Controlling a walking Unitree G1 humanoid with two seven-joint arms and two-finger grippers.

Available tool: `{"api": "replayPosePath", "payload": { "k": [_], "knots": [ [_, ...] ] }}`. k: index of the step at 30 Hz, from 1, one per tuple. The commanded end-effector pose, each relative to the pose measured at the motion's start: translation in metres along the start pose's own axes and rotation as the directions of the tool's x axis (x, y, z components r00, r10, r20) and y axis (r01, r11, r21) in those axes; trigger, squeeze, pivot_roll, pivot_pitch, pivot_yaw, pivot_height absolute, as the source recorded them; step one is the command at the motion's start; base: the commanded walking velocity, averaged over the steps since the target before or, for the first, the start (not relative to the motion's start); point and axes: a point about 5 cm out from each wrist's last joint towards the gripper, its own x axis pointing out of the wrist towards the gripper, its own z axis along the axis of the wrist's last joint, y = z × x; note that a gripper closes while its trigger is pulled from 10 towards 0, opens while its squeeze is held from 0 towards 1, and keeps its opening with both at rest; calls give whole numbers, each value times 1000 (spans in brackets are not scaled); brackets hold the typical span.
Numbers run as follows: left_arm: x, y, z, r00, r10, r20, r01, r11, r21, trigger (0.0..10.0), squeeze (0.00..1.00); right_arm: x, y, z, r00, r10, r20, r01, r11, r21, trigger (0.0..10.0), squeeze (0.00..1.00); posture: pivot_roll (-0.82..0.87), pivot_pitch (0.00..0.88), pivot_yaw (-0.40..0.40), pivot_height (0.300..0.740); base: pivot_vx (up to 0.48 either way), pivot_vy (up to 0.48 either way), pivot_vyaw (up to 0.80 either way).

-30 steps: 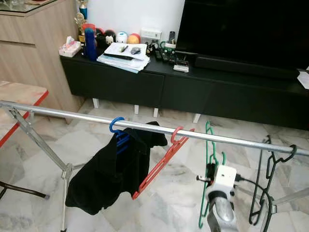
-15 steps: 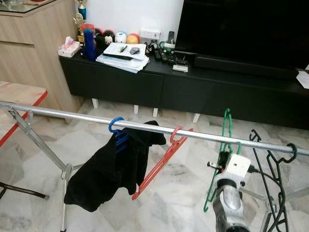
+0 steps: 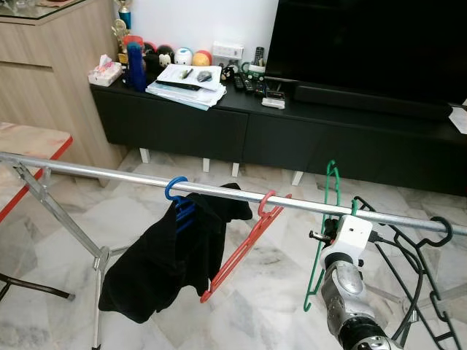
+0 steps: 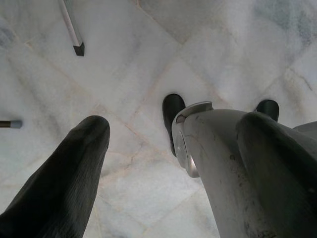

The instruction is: Hang hanger

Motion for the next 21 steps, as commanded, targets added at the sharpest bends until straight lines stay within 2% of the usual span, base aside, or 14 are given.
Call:
{"api": "replayPosePath", "payload": {
  "k": [1, 6, 7, 8, 9, 11, 12, 15, 16, 21],
  "knots": [
    [-2, -6, -13, 999, -20, -49, 20, 1000, 11, 10000, 0, 0, 0, -3, 999, 0, -35, 0, 1000, 3, 10000, 0, 26, 82, -77, 740, 0, 0, 0],
    [-3, -8, -14, 998, -22, -52, 23, 1000, 12, 10000, 0, -1, 3, -9, 997, 19, -71, -19, 1000, 4, 10000, 0, 24, 86, -77, 740, 0, 0, 0],
    [-3, -8, -14, 998, -22, -52, 23, 1000, 12, 10000, 0, -2, 3, -11, 997, 22, -79, -22, 1000, -1, 10000, 86, 25, 89, -77, 740, 0, 0, 0],
    [-3, -8, -14, 998, -22, -52, 23, 1000, 12, 10000, 0, -2, 3, -11, 997, 22, -79, -22, 1000, -1, 10000, 86, 25, 89, -77, 740, 0, 0, 0],
    [-2, -8, -14, 998, -23, -52, 24, 1000, 11, 10000, 0, -3, 3, -14, 996, 28, -89, -28, 1000, 1, 10000, 412, 24, 91, -78, 740, 0, 0, 0],
    [-2, -9, -14, 998, -23, -52, 24, 1000, 11, 10000, 0, -5, 4, -18, 994, 36, -105, -36, 999, -3, 10000, 412, 24, 94, -78, 740, 0, 0, 0],
    [-2, -9, -14, 998, -23, -52, 23, 1000, 10, 10000, 0, -6, 4, -19, 993, 39, -109, -39, 999, -4, 10000, 518, 23, 95, -78, 740, 0, 0, 0],
    [-2, -9, -14, 998, -23, -51, 23, 1000, 9, 10000, 0, -6, 5, -20, 993, 43, -109, -44, 999, -1, 10000, 561, 23, 98, -77, 740, 0, 0, 0],
    [-2, -9, -14, 998, -23, -51, 23, 1000, 9, 10000, 0, -6, 6, -20, 993, 44, -108, -45, 999, -1, 10000, 651, 22, 100, -77, 740, 0, 0, 0],
    [-2, -9, -14, 998, -22, -51, 23, 1000, 9, 10000, 0, -6, 7, -18, 995, 47, -87, -47, 999, 4, 10000, 647, 20, 102, -78, 740, 0, 0, 0]
  ]
}}
